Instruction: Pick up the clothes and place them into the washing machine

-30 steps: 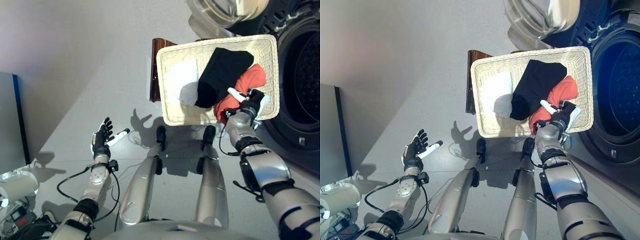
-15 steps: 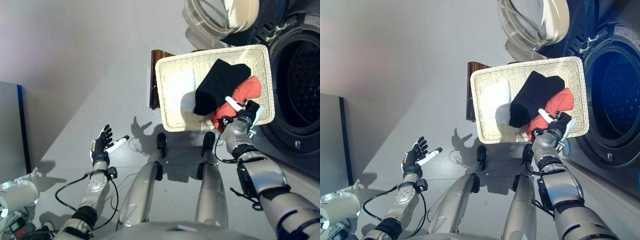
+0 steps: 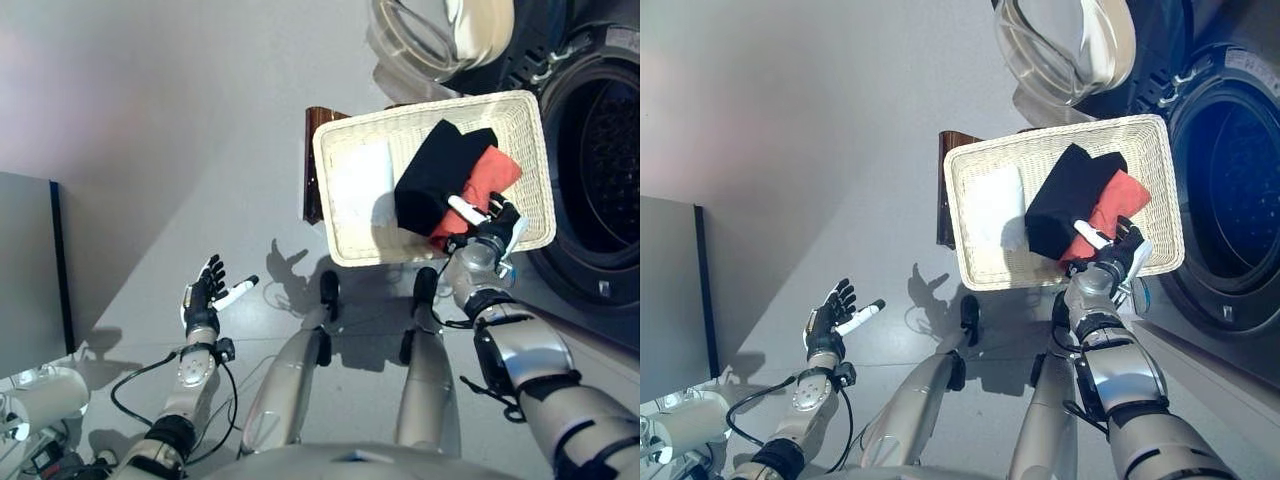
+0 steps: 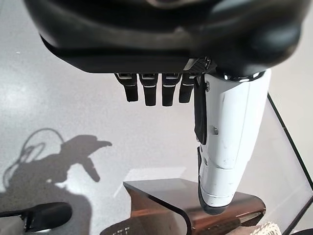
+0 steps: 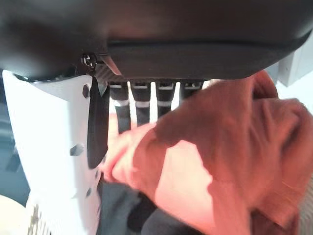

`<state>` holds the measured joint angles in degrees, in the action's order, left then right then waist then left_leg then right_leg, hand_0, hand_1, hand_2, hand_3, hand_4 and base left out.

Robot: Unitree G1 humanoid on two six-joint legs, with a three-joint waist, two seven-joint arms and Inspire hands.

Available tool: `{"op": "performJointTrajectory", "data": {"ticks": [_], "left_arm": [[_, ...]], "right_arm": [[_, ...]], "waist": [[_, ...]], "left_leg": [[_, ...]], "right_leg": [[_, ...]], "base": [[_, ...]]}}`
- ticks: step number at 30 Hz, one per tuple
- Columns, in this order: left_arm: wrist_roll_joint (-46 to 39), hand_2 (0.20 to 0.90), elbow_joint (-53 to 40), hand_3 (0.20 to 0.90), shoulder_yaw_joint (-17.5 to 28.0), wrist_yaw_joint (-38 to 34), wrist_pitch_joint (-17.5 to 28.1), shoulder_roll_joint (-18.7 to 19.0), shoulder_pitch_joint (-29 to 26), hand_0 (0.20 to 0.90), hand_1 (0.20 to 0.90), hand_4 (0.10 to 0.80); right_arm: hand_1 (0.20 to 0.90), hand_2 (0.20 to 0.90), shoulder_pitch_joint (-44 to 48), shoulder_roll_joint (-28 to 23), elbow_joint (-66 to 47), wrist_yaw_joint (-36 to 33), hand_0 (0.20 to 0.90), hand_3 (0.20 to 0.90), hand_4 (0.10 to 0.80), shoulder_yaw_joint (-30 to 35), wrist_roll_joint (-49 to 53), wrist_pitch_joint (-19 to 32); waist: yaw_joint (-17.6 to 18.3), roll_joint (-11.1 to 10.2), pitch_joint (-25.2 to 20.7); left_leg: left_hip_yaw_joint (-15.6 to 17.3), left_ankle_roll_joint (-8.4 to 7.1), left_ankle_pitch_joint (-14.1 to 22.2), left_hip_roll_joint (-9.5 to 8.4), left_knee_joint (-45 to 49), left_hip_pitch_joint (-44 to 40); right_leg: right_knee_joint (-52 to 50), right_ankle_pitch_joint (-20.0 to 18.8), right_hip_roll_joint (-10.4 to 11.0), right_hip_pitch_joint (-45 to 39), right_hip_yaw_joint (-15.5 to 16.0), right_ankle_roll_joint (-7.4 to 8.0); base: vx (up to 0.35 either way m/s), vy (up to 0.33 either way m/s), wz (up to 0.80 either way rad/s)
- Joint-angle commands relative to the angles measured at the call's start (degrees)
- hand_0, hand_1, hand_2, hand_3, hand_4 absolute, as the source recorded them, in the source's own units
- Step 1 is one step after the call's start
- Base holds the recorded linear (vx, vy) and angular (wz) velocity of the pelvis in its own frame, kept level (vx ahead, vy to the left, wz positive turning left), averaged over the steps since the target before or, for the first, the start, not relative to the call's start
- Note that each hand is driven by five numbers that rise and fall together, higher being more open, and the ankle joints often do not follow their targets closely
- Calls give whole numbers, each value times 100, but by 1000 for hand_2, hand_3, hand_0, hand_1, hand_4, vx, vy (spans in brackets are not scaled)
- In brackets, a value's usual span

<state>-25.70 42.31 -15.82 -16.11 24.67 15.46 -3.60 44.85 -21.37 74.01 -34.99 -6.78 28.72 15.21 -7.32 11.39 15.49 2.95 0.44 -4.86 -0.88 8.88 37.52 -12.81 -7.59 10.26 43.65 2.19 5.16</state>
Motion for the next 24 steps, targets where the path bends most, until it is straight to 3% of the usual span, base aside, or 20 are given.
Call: {"op": "performJointTrajectory", "data": {"ticks": [1,15,24], "left_arm": [[-38,900,59,900,366,-127,270,191,7,900,900,800],[4,900,20,900,337,-59,257,195,136,900,900,800],[-79,900,102,900,443,11,227,217,211,900,900,800]], "right_arm": [[200,200,200,-310,-167,-140,200,200,300,-232,-219,469],[200,200,104,-340,-214,-252,200,200,300,-125,-279,438],[200,200,-281,-269,-882,-17,200,200,300,341,453,838]], "waist": [[-121,17,-95],[-100,107,-170],[24,-14,-249]], "left_leg": [[-38,-332,118,-21,112,438],[28,-315,137,-25,174,457],[40,-310,184,-14,190,230]], "right_leg": [[147,263,-217,-147,-30,-155],[78,255,-216,-86,-114,-166],[84,280,-225,-341,-108,-157]], "base": [[-17,19,-3],[-2,3,-1],[7,-7,-4]]}}
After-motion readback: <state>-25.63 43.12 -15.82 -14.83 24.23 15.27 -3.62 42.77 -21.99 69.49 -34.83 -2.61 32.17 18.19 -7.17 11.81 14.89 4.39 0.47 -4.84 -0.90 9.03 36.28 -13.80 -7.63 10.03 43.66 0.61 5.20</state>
